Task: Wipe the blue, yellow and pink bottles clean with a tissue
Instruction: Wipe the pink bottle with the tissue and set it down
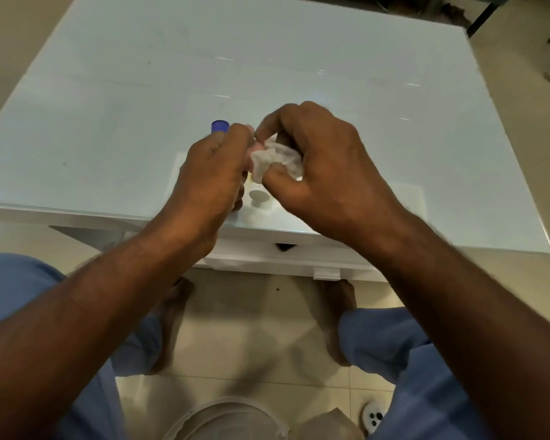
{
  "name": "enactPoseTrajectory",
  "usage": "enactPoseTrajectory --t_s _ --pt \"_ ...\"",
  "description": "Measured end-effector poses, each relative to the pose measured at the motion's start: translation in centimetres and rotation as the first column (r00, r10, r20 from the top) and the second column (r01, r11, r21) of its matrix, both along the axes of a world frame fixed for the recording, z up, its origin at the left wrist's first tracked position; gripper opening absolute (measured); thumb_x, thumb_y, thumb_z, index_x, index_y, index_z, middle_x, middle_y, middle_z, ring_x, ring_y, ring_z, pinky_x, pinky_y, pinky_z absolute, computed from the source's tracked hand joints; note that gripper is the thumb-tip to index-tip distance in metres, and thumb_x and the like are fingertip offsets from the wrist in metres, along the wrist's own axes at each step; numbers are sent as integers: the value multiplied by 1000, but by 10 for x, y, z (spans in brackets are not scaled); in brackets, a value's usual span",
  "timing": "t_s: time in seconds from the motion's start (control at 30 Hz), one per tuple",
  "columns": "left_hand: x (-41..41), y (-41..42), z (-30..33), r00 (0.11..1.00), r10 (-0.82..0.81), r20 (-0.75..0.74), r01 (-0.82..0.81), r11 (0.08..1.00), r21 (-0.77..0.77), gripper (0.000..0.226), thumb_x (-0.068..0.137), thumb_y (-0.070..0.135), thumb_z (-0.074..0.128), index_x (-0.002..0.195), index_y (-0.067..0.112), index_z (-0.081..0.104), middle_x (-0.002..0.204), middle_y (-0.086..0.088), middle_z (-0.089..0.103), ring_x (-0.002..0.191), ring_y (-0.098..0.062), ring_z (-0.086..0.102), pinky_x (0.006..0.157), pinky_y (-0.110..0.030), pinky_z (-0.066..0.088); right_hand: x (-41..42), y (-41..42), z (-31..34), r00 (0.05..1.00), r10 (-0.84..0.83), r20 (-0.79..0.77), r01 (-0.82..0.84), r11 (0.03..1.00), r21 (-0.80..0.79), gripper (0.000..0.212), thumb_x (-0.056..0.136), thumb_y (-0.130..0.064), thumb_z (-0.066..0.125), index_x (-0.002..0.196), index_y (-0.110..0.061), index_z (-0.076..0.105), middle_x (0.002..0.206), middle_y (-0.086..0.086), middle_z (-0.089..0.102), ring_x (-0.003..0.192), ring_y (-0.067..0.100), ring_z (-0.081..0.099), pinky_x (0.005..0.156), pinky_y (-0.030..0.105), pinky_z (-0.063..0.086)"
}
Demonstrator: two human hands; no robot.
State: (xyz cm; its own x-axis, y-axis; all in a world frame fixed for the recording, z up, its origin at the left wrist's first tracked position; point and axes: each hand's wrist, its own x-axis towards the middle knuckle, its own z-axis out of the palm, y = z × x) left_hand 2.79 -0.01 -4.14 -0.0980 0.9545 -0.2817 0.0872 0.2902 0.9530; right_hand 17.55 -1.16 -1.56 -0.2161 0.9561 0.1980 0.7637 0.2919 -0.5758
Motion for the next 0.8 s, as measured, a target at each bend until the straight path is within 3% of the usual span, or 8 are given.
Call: enactPoseTrajectory --t_s 0.13,0.23,0.4,0.6,0.8 --pt "0 -2 0 998 -31 47 30 999 22 31 95 45 52 68 29 57 48 12 43 41 -3 41 42 -18 42 15 12 -1 986 -152 68 157 984 -86 43 94 -28 68 136 -28 59 109 -8 62 93 6 57 70 14 37" --pt "1 -4 1 997 -62 52 60 998 34 31 95 43 52 71 23 52 50 8 40 41 -5 37 41 -20 38 26 18 1 966 -255 51 259 963 -78 33 92 -28 68 125 -27 67 111 -6 68 98 10 61 80 25 47" --pt "1 -1 2 998 -55 32 54 998 21 32 96 40 50 69 23 56 45 11 40 38 -4 38 39 -18 38 6 3 5 994 -46 -96 50 998 40 17 86 -22 68 103 -23 72 97 -9 69 87 6 62 71 16 49" --pt "0 -4 3 997 -60 44 58 998 33 31 94 42 52 70 21 50 49 6 37 41 -8 33 40 -20 33 29 20 1 958 -286 35 288 952 -100 19 89 -20 65 105 -28 73 108 -9 72 93 12 64 78 29 52" --pt "0 -3 2 999 -43 28 43 999 -6 31 96 40 49 74 20 57 47 10 43 39 -4 39 39 -16 38 7 4 2 991 -105 -80 100 993 -64 16 86 -21 68 100 -28 70 99 -12 69 86 4 63 66 16 48"
